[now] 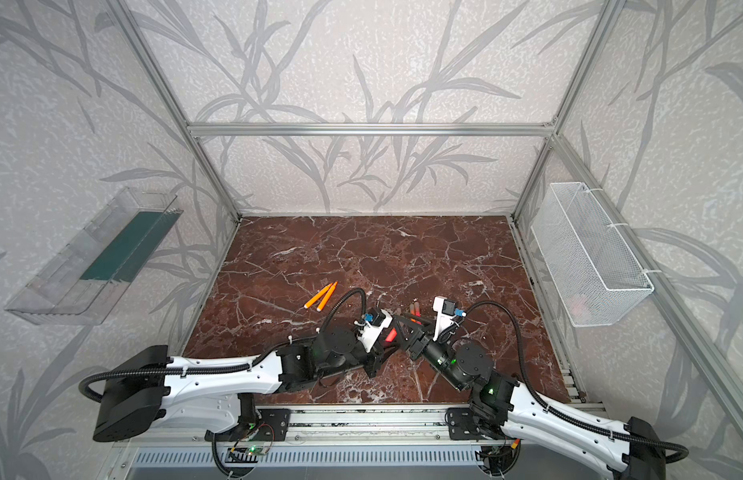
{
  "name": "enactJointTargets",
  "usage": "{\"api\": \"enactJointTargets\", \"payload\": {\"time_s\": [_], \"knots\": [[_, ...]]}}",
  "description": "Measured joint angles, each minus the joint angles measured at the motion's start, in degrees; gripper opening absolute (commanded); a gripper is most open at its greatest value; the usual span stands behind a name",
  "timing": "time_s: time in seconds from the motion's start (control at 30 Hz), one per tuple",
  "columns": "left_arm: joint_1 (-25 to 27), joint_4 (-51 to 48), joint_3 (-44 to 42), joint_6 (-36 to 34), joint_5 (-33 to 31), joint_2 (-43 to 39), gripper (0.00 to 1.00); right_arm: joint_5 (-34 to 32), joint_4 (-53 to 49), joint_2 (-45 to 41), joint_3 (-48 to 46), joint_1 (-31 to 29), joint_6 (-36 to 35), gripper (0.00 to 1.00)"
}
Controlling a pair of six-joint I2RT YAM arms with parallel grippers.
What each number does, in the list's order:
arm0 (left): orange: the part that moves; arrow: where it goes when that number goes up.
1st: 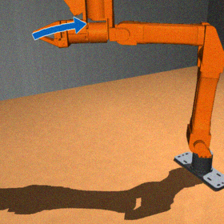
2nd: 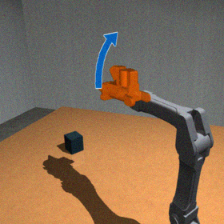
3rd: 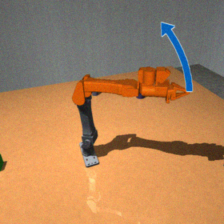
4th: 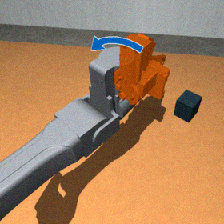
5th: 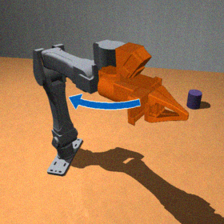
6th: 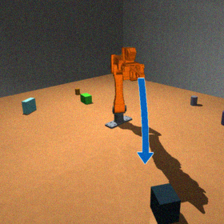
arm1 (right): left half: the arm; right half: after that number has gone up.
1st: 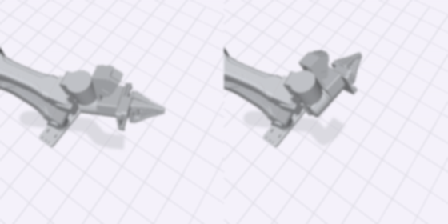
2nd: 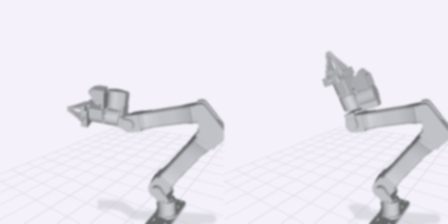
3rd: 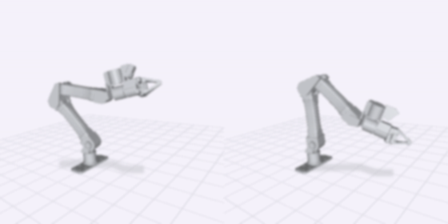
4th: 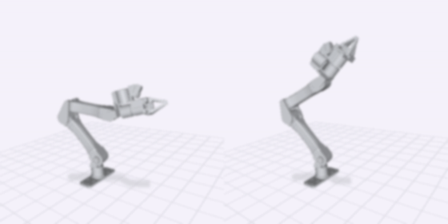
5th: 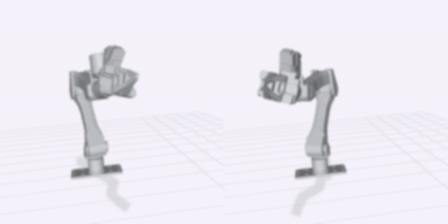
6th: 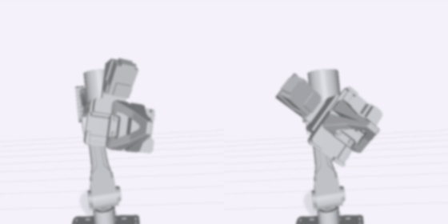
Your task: Insert the pens into the pen caps
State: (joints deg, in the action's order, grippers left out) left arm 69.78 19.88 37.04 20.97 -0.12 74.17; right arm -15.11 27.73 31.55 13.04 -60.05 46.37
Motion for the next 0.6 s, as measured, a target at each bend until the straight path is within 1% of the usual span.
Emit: {"api": "enactJointTargets", "payload": {"time_s": [0.17, 0.33, 0.47, 0.6], "knots": [[0.35, -0.17, 0.63, -0.66, -0.24, 0.46, 0.0, -0.68, 0.13, 0.98, 0.04, 0.07, 0.2, 0.33], [0.48, -0.5, 0.68, -1.11, -0.68, 0.46, 0.0, -0.94, 0.15, 1.66, 0.04, 0.17, 0.5, 0.26], [0.68, -0.72, 0.68, -1.49, -1.09, 0.46, 0.0, -0.94, 0.13, 2.19, 0.11, 0.44, 0.5, 0.24], [0.68, -1.14, 0.76, -1.77, -1.31, 0.46, 0.0, -0.94, 0.15, 2.78, 0.26, 0.5, 0.52, 0.24]]}}
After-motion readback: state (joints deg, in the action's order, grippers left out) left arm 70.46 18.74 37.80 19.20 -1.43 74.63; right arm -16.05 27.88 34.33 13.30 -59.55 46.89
